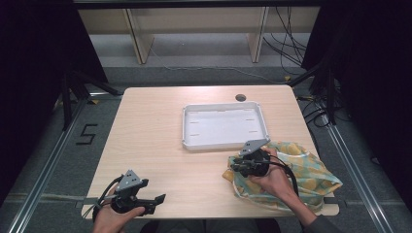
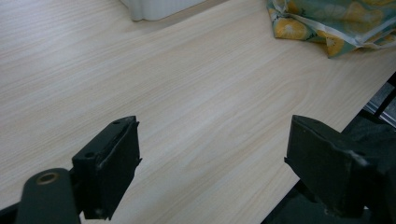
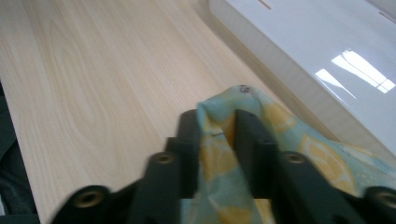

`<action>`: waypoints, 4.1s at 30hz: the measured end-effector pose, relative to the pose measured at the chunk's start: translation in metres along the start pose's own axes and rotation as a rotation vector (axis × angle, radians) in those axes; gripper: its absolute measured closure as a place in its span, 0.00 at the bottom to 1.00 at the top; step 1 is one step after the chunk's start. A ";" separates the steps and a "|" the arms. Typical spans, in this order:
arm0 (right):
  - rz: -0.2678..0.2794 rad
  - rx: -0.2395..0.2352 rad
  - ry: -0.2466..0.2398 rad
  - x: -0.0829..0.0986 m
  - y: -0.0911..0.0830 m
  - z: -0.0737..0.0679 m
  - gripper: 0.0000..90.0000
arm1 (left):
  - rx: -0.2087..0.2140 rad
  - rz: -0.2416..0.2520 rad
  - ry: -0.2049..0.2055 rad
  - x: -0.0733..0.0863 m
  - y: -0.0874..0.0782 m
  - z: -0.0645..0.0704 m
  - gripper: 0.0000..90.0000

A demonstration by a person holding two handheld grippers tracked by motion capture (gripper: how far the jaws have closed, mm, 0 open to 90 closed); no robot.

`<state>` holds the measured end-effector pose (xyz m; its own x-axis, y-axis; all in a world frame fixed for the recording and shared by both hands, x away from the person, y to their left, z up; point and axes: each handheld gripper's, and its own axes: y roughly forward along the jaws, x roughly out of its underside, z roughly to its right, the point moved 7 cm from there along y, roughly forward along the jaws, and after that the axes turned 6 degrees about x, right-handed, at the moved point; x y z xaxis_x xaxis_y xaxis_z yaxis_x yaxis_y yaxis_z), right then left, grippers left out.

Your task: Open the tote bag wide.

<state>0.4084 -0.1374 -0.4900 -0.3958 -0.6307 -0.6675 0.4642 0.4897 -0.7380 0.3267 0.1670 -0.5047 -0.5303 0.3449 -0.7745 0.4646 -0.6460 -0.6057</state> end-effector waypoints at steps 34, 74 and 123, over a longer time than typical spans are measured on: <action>0.103 -0.283 -0.141 -0.085 0.018 -0.110 0.59 | -0.031 0.061 -0.075 -0.006 -0.009 -0.009 0.19; -0.007 0.037 0.113 0.061 -0.064 0.031 0.50 | 0.076 -0.221 0.097 -0.054 0.072 -0.005 0.98; -0.045 -0.073 -0.100 -0.027 0.027 0.009 1.00 | 0.287 -0.276 0.397 -0.033 0.081 0.083 0.99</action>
<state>0.4390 -0.1128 -0.4908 -0.3327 -0.7079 -0.6230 0.3875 0.4997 -0.7747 0.3226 0.0465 -0.5130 -0.2716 0.7210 -0.6375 0.1052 -0.6362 -0.7643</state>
